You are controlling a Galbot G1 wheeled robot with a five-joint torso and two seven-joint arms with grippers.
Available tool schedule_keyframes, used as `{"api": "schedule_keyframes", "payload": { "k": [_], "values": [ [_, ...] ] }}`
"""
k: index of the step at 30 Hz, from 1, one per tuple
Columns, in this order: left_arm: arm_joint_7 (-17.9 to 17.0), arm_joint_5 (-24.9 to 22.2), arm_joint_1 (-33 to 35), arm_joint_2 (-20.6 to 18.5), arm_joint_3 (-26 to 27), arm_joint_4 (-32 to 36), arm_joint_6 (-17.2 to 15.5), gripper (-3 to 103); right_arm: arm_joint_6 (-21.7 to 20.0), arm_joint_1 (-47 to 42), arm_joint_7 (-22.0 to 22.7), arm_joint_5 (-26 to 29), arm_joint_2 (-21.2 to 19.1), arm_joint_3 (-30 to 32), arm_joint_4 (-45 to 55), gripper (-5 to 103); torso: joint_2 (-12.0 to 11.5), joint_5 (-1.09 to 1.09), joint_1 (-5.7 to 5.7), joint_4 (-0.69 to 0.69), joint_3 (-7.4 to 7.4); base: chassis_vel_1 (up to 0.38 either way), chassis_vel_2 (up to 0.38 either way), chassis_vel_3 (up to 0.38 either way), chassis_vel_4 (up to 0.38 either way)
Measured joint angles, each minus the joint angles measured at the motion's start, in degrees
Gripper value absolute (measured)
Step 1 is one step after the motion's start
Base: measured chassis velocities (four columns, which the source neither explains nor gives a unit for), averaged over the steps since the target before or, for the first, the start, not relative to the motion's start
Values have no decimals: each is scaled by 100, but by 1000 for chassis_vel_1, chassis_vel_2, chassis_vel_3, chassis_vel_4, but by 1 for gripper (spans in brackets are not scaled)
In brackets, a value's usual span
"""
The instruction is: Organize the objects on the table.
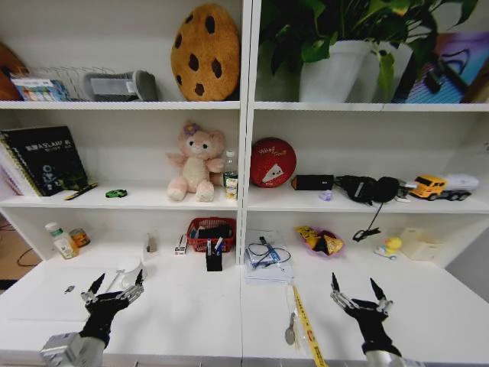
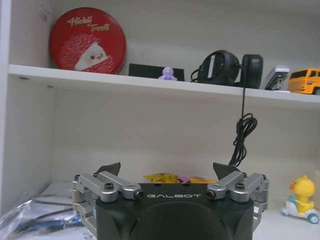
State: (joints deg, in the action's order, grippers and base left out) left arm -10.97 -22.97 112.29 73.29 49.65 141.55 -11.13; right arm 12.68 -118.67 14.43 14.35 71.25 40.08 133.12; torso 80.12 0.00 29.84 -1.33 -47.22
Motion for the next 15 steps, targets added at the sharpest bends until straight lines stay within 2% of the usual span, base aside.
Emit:
{"api": "schedule_keyframes", "payload": {
  "k": [5, 15],
  "values": [
    [0, 0, 1, 0, 0, 0, 0, 100, -202, -182, -102, -95, 73, -93, 224, 100, 0, 0, 0, 0, 0, 0, 0, 0, 0],
    [0, 0, 0, 0, 0, 0, 0, 100, -252, -179, -81, -91, 83, -109, 248, 100, 0, 0, 0, 1, 0, 0, 0, 0, 0]
  ]
}}
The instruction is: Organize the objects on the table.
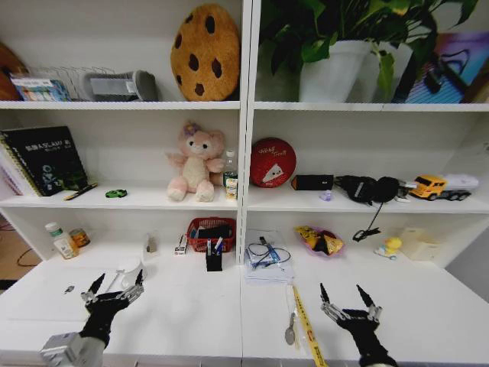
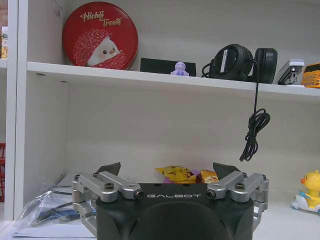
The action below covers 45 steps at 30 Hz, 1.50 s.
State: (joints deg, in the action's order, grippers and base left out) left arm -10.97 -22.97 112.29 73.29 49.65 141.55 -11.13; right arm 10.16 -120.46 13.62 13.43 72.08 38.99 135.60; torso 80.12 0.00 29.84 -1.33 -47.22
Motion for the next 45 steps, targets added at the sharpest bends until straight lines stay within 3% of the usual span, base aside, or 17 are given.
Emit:
{"api": "schedule_keyframes", "payload": {
  "k": [21, 45],
  "values": [
    [1, 0, 0, 0, 0, 0, 0, 100, -1, 15, 15, 14, 0, -2, -14, 100, 0, 0, -1, -1, 1, 45, 52, -45, -54],
    [-1, 0, 0, 0, 0, 0, 0, 100, 2, 15, 17, 17, 0, -2, -20, 100, 0, 0, -2, -1, 0, 312, 310, -315, -307]
  ]
}}
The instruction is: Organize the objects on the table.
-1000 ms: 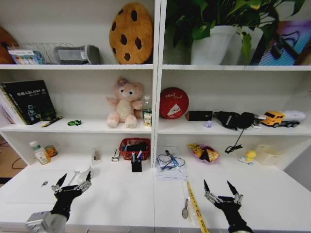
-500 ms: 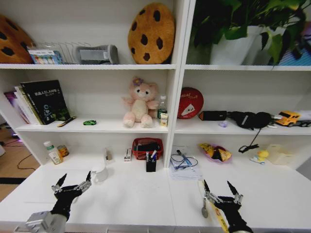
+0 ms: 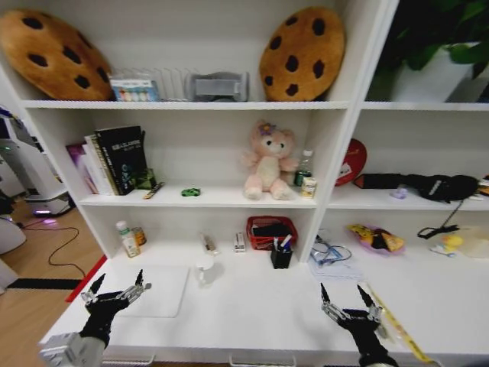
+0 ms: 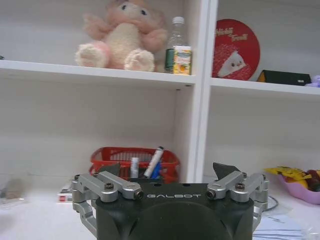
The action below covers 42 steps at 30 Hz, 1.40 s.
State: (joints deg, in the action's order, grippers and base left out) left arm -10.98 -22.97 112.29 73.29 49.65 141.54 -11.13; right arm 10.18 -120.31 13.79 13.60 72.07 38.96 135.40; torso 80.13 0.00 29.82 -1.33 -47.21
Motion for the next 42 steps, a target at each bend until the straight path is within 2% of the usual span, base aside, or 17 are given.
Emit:
{"api": "schedule_keyframes", "payload": {
  "k": [15, 16, 18, 20, 25, 42],
  "values": [
    [-3, 0, -1, -1, 2, 0, 1, 100, 2, 2, -1, 0, 0, -1, 1, 100, -1, 5, 3, 2, -1, 323, 326, -322, -318],
    [-3, 0, 0, -1, 1, -1, 0, 100, 2, 0, -1, 0, 1, -1, 1, 100, 1, 4, 0, -5, 1, 154, 115, -168, -167],
    [-2, 0, 0, -1, 1, -1, 0, 100, 2, 1, -1, 0, 0, -1, 1, 100, 2, 0, -1, -1, 1, 92, -12, -57, -167],
    [-5, 0, 0, 0, 1, -1, 0, 100, 1, 2, -1, 0, -1, 0, 1, 100, -1, 1, 2, 4, -1, 50, 65, 42, 1],
    [2, 0, 0, 1, -2, -1, 0, 100, 2, 2, 0, 0, -2, 2, 1, 100, -1, -3, 2, -1, -1, -67, -30, 71, 30],
    [1, 0, 0, 0, 0, 0, 0, 100, 1, 2, 0, 0, -1, 1, 1, 100, -1, 0, 2, 1, -1, 51, -54, -56, 55]
  ]
}}
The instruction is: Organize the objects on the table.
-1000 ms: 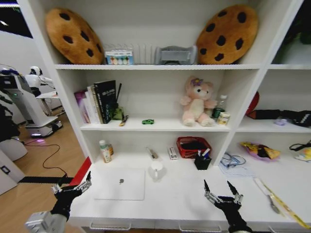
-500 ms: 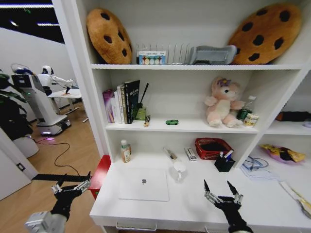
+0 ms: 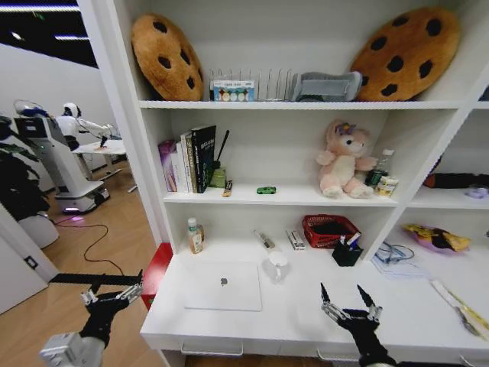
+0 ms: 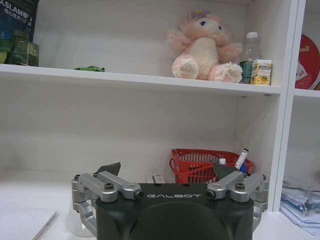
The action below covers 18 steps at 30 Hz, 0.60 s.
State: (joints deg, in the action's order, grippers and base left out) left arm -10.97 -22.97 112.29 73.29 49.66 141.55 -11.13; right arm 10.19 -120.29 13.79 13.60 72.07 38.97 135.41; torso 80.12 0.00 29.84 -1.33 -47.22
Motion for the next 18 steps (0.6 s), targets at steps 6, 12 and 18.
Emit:
{"api": "schedule_keyframes", "payload": {
  "k": [6, 12, 18],
  "values": [
    [1, 0, 0, 0, 0, 0, 0, 100, 0, 0, 0, 0, 0, 0, 0, 100, 0, -2, -1, -1, 0, 199, -202, -197, 217],
    [-2, 0, 0, 0, 1, 1, 0, 100, 0, 0, 0, 0, 0, 0, 0, 100, 1, -2, -2, 2, 1, 246, -278, -274, 270],
    [1, 0, 0, 0, 0, 1, 0, 100, 0, 0, 1, 0, 0, 1, 0, 100, 1, -2, -1, 0, 0, 345, -328, -341, 334]
  ]
}}
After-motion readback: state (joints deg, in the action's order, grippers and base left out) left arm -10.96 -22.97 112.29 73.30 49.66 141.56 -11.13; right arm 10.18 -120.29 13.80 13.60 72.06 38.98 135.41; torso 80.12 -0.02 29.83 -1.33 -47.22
